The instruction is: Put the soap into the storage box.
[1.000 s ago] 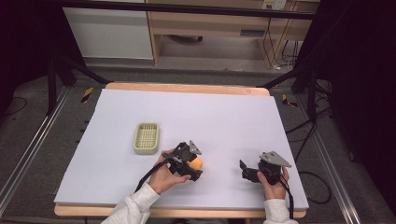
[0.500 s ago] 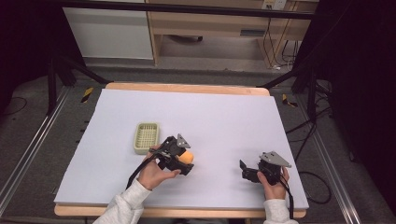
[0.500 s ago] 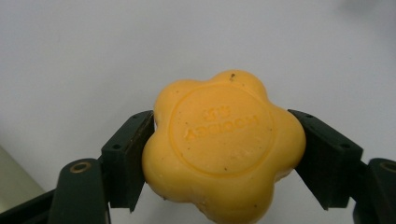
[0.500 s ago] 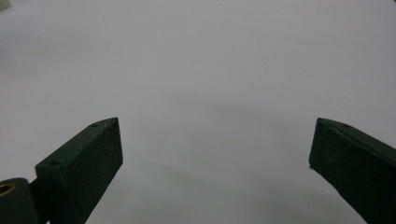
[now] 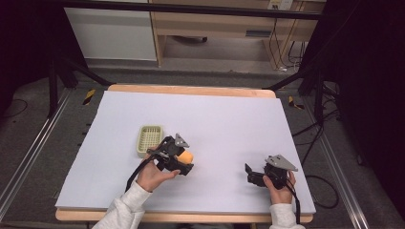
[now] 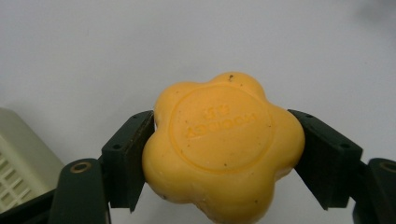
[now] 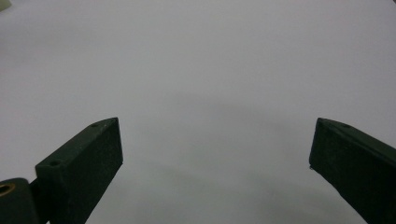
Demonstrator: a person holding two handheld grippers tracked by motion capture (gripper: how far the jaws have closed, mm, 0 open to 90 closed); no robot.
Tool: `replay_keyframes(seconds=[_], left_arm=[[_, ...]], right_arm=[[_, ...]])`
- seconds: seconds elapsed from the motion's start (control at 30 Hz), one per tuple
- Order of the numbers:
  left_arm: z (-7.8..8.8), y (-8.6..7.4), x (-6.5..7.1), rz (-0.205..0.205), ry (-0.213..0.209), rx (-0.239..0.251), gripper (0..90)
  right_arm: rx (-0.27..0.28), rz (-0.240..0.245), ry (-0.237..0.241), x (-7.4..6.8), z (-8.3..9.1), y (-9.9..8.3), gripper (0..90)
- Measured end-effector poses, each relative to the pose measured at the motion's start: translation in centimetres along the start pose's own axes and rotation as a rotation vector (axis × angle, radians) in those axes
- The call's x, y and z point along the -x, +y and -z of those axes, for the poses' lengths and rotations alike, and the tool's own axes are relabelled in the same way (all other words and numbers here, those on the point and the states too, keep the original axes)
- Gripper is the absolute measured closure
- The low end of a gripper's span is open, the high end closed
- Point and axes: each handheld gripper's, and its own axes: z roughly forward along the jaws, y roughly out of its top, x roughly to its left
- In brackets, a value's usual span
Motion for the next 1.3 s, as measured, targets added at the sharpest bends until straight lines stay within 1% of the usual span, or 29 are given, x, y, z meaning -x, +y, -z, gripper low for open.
replay_keyframes(seconds=[0.07,0.17,0.2,0.33,0.53,0.6,0.67,0.77,0.8,0.83,0.93,1.0,1.03,1.1,1.13,1.17,1.27,1.3], left_arm=[[0.1,0.0,-0.1,0.004,0.003,0.005,25.9],[0.7,-0.1,-0.6,0.025,0.013,0.020,26.0],[0.9,-0.2,-0.8,0.022,0.017,0.018,26.0],[1.5,-0.3,-1.2,0.032,0.029,0.028,26.0],[2.7,-0.6,-2.4,0.065,0.048,0.059,26.0],[2.8,-0.7,-2.5,0.067,0.054,0.060,26.0],[3.4,-0.7,-3.3,0.078,0.067,0.064,26.0],[3.8,-0.7,-3.8,0.082,0.085,0.064,26.0],[3.9,-0.8,-4.0,0.087,0.088,0.071,26.0],[4.0,-0.7,-4.2,0.090,0.087,0.068,26.0],[4.3,-0.8,-4.7,0.100,0.105,0.073,26.0],[4.4,-0.8,-4.9,0.103,0.108,0.074,26.0],[4.5,-0.9,-5.3,0.113,0.117,0.078,26.0],[4.6,-1.0,-5.6,0.125,0.128,0.081,26.0],[4.6,-1.0,-5.6,0.125,0.128,0.081,26.0],[4.6,-1.1,-5.9,0.136,0.132,0.085,26.0],[4.6,-1.2,-6.3,0.148,0.136,0.091,26.0],[4.6,-1.2,-6.6,0.157,0.139,0.091,26.0]], right_arm=[[0.000,0.001,-0.001,0.0,0.0,0.0,3.2],[0.001,0.001,-0.001,0.0,0.0,0.0,3.1],[0.001,0.001,-0.001,0.0,0.0,0.0,3.1],[0.000,0.000,0.000,0.0,0.0,0.0,3.2],[-0.001,-0.001,-0.001,0.0,0.0,0.0,3.2],[-0.001,0.000,-0.001,0.0,0.0,0.0,3.2],[-0.002,-0.002,0.000,0.0,0.0,0.0,3.2],[-0.004,-0.001,0.001,0.0,0.0,0.0,3.2],[-0.004,-0.002,0.001,0.0,0.0,0.0,3.2],[-0.003,-0.002,-0.001,0.0,0.0,0.0,3.2],[-0.002,-0.002,0.001,0.0,0.0,0.0,3.2],[-0.003,-0.002,0.000,0.0,0.0,0.0,3.1],[-0.003,-0.001,0.001,0.0,0.0,0.0,3.2],[-0.002,0.000,-0.001,0.0,0.0,0.0,3.2],[-0.002,0.000,-0.001,0.0,0.0,0.0,3.2],[-0.003,-0.002,0.000,0.0,0.0,0.0,3.1],[-0.004,0.000,0.001,0.0,0.0,0.0,3.2],[-0.006,-0.004,0.003,0.0,0.0,0.0,3.2]])
